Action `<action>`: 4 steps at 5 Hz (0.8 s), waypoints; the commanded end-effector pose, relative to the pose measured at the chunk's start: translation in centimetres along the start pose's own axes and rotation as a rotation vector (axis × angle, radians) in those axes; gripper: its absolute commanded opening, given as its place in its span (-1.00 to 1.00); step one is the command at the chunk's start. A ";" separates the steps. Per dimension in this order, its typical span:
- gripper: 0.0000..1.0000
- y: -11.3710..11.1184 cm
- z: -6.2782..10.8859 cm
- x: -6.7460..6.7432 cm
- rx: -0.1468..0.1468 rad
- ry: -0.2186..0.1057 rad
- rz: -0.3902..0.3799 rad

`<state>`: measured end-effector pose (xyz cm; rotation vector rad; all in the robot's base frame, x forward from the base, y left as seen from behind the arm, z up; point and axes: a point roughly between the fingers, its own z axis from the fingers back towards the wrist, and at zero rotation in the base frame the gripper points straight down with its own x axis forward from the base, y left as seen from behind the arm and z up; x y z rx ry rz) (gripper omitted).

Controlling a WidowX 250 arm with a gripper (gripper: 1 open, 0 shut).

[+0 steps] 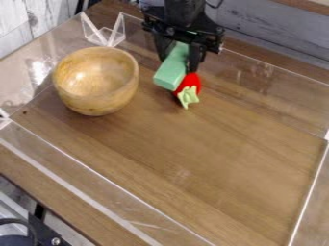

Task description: Remove the green block from the brown bowl and put it on the table

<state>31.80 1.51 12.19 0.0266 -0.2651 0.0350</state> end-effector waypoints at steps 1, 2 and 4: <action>-1.00 -0.3 1.5 0.5 0.002 -0.074 -0.038; -1.00 -0.5 1.2 0.4 0.004 -0.085 -0.060; -1.00 -0.8 0.5 0.2 0.005 -0.105 -0.102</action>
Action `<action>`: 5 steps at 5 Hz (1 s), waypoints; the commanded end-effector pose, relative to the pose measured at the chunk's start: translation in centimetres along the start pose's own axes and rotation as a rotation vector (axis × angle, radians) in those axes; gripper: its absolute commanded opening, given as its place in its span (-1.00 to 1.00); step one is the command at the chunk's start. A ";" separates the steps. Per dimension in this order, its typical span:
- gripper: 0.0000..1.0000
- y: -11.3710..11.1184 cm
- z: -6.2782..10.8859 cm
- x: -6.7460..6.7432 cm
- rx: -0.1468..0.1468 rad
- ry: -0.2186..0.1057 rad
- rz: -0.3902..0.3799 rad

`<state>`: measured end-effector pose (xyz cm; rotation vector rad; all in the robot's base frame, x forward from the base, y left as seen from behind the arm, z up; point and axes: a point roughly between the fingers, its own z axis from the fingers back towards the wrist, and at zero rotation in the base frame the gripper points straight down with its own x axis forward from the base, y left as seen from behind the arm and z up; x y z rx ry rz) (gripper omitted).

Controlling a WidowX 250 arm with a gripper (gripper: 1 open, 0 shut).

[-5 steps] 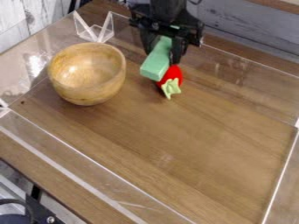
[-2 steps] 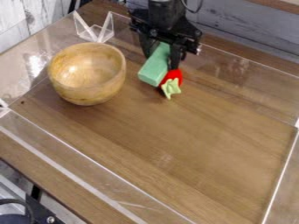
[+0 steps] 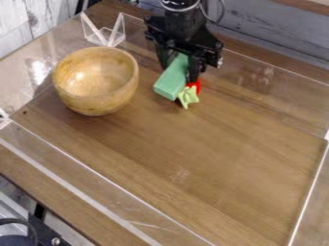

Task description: Remove the green block from the brown bowl and put it on the table

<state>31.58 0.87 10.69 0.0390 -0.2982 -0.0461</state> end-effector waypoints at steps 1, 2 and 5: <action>-1.00 -0.3 1.7 0.9 0.007 -0.082 -0.044; -1.00 -0.5 1.4 1.0 0.007 -0.091 -0.063; -1.00 -0.5 2.0 -2.1 0.029 -0.070 0.046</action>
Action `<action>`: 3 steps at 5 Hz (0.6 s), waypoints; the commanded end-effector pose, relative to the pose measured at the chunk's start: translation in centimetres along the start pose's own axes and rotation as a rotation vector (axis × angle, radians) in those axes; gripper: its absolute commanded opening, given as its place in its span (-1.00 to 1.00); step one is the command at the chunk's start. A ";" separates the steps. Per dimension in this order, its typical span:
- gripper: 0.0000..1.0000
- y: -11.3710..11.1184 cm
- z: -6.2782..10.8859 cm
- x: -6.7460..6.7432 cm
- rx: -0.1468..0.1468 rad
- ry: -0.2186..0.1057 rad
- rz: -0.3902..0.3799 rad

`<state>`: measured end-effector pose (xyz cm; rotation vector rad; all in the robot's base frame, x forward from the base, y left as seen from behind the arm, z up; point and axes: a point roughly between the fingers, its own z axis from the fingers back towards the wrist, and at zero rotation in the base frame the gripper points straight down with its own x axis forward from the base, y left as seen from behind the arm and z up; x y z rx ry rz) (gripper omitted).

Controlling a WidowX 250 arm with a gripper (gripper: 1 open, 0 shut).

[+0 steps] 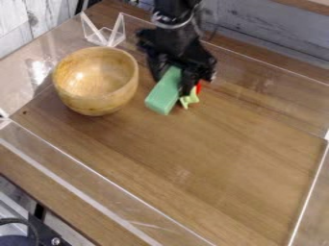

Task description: Remove the green block from the brown bowl and put it on the table

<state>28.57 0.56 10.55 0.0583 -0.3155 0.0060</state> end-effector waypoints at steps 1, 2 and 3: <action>-1.00 0.0 1.1 -1.0 0.007 -0.039 0.053; -1.00 -0.1 0.8 -2.2 0.007 -0.022 0.099; -1.00 -0.3 0.2 -3.4 0.003 -0.002 0.138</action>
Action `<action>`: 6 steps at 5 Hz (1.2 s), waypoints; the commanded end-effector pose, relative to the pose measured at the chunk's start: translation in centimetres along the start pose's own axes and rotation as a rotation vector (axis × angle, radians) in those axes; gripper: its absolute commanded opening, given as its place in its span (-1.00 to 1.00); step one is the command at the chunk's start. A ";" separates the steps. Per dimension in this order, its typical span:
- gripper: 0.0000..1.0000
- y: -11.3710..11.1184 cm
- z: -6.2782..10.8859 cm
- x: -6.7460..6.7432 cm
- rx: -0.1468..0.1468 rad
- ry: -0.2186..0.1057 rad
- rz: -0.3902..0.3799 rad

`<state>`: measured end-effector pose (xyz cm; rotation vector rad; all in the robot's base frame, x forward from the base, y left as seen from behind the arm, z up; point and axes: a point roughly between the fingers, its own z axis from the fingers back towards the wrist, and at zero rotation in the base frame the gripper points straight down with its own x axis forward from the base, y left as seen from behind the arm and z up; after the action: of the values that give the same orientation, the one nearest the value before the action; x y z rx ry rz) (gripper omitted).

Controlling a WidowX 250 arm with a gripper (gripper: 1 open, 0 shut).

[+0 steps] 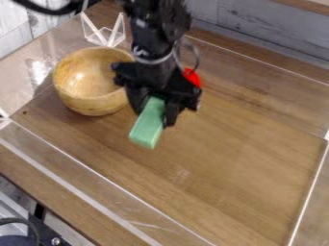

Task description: Remove the green block from the brown bowl and put it on the table

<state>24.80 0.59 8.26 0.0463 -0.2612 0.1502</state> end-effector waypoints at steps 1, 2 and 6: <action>-1.00 -0.4 0.5 -0.2 -0.022 -0.047 0.023; -1.00 -0.5 -0.2 -1.0 -0.036 -0.037 0.026; -1.00 -0.1 -2.6 -1.9 -0.114 -0.027 0.017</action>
<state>23.22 0.17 4.72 -0.0673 -0.2709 0.1484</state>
